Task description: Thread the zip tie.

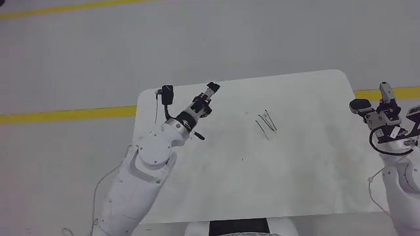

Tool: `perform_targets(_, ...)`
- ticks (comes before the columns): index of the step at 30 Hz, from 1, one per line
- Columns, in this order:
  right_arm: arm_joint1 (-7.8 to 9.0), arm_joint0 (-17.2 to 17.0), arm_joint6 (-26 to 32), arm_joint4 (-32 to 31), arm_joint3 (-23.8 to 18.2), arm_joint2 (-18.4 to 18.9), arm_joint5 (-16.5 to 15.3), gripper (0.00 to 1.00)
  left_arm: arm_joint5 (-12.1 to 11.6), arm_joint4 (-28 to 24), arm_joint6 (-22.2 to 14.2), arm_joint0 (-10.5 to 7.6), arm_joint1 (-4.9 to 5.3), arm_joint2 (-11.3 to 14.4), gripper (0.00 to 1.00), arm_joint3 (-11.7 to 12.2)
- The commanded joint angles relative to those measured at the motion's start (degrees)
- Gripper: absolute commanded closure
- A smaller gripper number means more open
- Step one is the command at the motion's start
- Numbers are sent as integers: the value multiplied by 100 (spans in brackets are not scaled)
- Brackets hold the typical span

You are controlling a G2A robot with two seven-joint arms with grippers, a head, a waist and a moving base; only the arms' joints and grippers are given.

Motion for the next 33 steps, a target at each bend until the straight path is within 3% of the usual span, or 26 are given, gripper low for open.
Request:
perform_targets(1, 0, 0, 0, 0, 0, 0, 0, 0, 3, 178, -160, -204, -28, 330, 0, 156)
perform_targets(3, 0, 0, 0, 0, 0, 0, 0, 0, 3, 167, -478, -322, -54, 588, 0, 271)
perform_targets(28, 0, 0, 0, 0, 0, 0, 0, 0, 3, 110, -467, -320, -60, 593, 0, 275)
perform_targets(29, 0, 0, 0, 0, 0, 0, 0, 0, -38, 166, -538, -355, -60, 640, 0, 227)
perform_targets(30, 0, 0, 0, 0, 0, 0, 0, 0, -28, 283, -742, -499, -66, 757, 0, 240)
perform_targets(33, 0, 0, 0, 0, 0, 0, 0, 0, 3, 456, -1117, -924, -116, 1066, 0, 519)
